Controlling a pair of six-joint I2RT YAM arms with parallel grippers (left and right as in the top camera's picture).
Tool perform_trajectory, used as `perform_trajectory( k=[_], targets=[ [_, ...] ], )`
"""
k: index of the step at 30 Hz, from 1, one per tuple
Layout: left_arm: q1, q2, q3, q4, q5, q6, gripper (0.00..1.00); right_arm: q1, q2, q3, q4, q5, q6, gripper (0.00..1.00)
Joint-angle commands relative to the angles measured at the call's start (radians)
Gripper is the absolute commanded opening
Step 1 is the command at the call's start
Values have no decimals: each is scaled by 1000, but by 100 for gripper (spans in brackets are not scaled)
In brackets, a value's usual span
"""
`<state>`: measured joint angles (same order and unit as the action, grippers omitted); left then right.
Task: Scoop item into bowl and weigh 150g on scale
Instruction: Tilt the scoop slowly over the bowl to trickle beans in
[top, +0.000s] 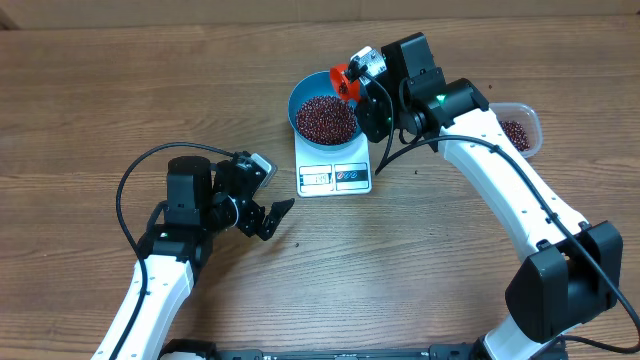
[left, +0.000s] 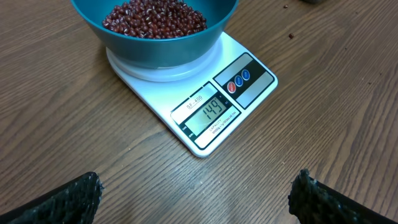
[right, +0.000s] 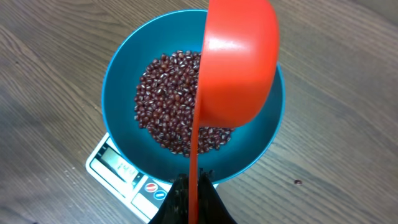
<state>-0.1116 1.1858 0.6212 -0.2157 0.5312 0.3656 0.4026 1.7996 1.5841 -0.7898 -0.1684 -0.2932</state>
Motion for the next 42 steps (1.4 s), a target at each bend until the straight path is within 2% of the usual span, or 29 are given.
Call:
perform_trajectory(
  k=[1,19,42],
  targets=[
    [-7,3,3,3,8,-11,100,2,-32,27,12,42,-56,4],
    [-7,3,3,3,8,-11,100,2,-32,27,57,48,-155,4],
    [-7,3,3,3,8,-11,100,2,-31,27,86,47,-188,4]
  ],
)
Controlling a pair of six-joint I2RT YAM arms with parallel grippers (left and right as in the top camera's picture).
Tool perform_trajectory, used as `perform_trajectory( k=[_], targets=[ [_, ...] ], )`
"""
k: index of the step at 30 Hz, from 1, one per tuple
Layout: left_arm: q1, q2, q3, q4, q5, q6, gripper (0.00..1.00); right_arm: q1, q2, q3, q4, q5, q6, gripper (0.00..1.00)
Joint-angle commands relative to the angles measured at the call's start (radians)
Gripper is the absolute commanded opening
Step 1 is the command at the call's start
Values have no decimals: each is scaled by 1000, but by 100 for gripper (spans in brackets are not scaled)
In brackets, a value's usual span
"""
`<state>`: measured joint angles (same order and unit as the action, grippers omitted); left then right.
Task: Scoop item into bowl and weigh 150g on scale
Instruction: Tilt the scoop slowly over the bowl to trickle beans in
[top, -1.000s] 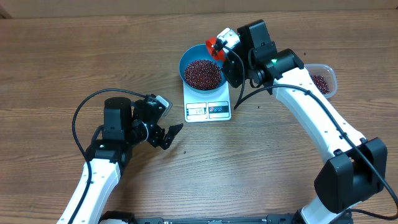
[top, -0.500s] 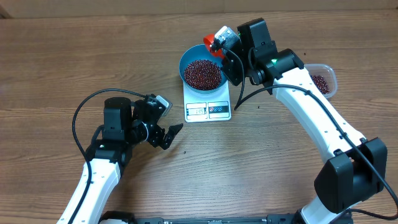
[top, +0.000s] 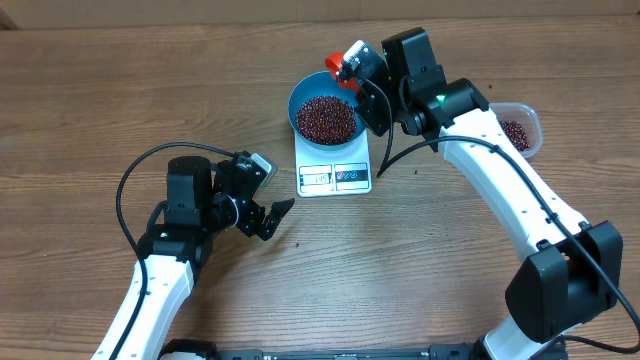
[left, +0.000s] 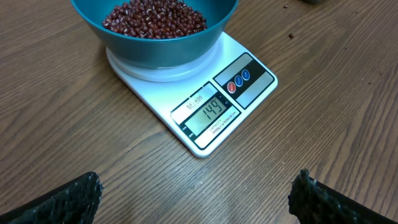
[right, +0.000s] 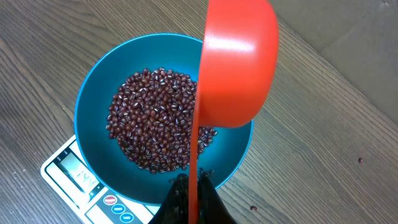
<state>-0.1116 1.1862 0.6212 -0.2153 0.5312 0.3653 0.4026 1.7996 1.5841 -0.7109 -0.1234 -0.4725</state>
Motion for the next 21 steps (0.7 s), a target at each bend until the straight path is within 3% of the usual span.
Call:
perform_trajectory(
  k=[1,9,15,21],
  targets=[
    [-7,3,3,3,8,-10,100,2,-31,27,7,1,-8,4],
    [-7,3,3,3,8,-10,100,1,-31,27,-2,-33,0,4],
    [-7,3,3,3,8,-10,99,-3,-31,27,-18,-75,191,4],
    [-7,3,3,3,8,-10,100,-40,-31,27,-43,-177,243,4]
  ],
)
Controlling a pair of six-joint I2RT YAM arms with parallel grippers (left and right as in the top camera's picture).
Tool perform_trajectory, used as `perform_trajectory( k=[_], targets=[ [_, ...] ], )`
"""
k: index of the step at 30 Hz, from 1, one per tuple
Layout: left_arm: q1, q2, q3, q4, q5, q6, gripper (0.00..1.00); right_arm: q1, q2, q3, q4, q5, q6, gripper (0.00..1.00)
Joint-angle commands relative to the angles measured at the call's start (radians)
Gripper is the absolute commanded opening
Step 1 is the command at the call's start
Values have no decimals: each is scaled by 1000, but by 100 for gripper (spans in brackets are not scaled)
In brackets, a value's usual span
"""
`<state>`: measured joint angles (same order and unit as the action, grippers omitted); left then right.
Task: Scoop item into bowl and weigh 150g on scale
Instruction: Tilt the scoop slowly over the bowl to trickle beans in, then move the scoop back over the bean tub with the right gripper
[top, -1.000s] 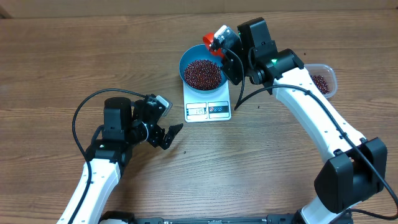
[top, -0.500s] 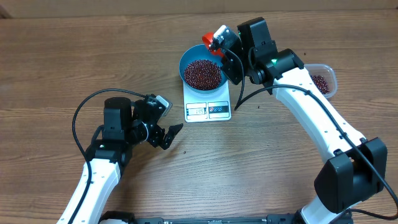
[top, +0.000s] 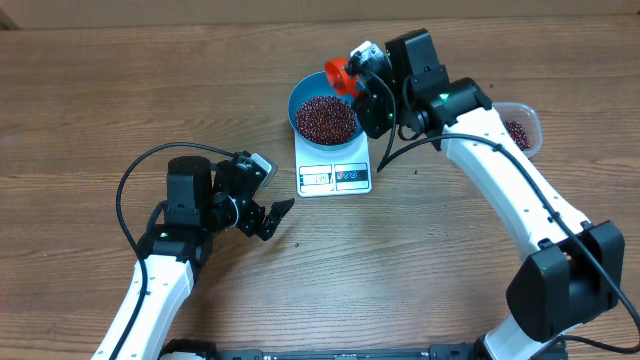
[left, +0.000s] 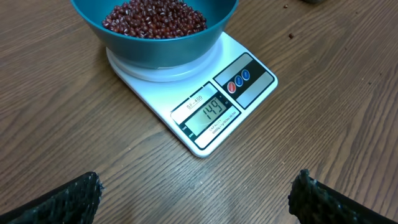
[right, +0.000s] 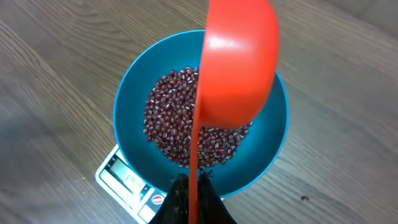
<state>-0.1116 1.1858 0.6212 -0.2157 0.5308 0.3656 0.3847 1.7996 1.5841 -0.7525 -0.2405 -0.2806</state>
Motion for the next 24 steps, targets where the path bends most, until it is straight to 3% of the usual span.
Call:
perform_trajectory(
  k=[1,10,24],
  targets=[
    [-7,3,3,3,8,-11,100,-25,-31,27,-2,-61,64,4],
    [-7,3,3,3,9,-11,100,-92,-31,27,-2,-180,139,4],
    [-7,3,3,3,8,-11,99,-99,-31,27,-2,-184,143,4]
  ],
)
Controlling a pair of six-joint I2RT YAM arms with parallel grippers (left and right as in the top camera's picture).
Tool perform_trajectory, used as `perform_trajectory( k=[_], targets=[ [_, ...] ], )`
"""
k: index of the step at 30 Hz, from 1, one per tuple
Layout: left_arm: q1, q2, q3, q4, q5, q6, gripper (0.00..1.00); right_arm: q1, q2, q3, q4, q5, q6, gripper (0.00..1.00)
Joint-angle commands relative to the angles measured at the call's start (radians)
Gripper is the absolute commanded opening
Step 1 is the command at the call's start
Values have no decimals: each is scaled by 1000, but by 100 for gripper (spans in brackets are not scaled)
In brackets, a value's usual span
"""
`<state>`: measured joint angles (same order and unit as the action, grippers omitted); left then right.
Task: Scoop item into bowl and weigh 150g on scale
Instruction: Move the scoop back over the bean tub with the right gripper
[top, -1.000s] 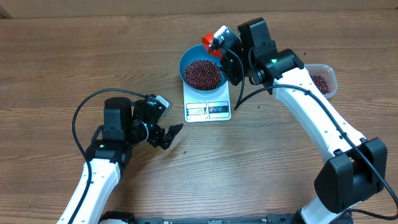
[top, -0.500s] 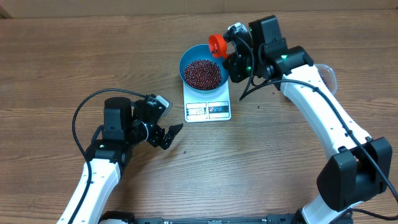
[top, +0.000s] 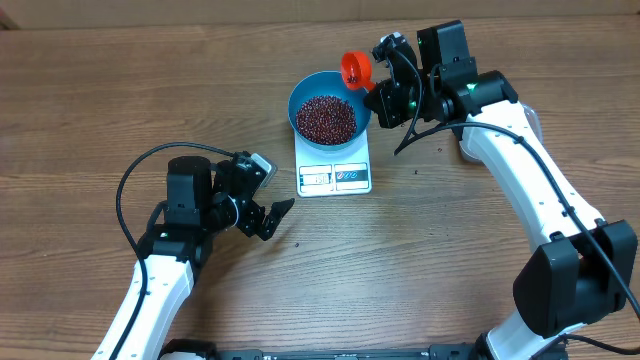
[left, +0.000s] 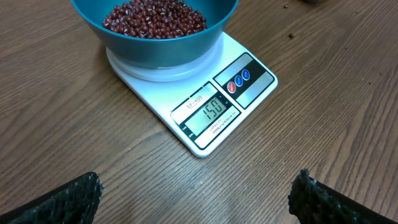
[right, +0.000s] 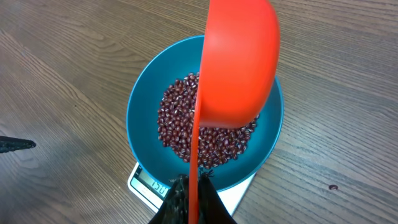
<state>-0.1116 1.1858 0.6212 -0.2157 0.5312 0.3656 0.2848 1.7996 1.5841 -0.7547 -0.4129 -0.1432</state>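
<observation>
A blue bowl (top: 329, 116) of dark red beans (left: 154, 17) stands on a white scale (left: 211, 111) whose display (left: 211, 114) reads 150. My right gripper (right: 193, 191) is shut on the thin handle of an orange scoop (right: 239, 62), held over the bowl's far right rim (top: 356, 69). The left gripper (left: 194, 193) hangs open near the table, short of the scale, with nothing between its fingers (left: 68, 196).
A clear tub of beans is mostly hidden behind the right arm (top: 510, 150) at the back right. A few loose beans (right: 333, 186) lie on the wood by the scale. The left arm's cable (top: 140, 170) loops over the table at the left.
The scale's display has changed from 149 to 150. My right gripper and the scoop have shifted right, now over the bowl's far right rim. The left arm has not moved.
The scoop was tilted over the bowl with the scale at 149. It then stood further back and left of the bowl, then over it again, still at 149. Now it is at the far right rim and the display reads 150.
</observation>
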Motion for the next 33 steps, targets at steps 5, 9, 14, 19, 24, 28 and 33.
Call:
perform_trajectory(
  k=[5,9,14,19,24,28,33],
  targets=[
    [-7,3,3,3,8,-11,100,-24,-43,28,6,-112,43,4],
    [-7,3,3,3,8,-11,100,-90,-68,27,0,-272,43,4],
    [-7,3,3,3,8,-11,99,-219,-115,27,-3,-496,44,4],
    [-7,3,3,3,8,-11,100,-422,-134,27,-82,-583,117,4],
    [-7,3,3,3,8,-11,99,-602,-133,25,-276,-407,110,4],
    [-7,3,3,3,8,-11,100,-617,-133,11,-353,-87,111,4],
    [-7,3,3,3,8,-11,100,-521,-110,-55,-358,279,129,4]
  ],
)
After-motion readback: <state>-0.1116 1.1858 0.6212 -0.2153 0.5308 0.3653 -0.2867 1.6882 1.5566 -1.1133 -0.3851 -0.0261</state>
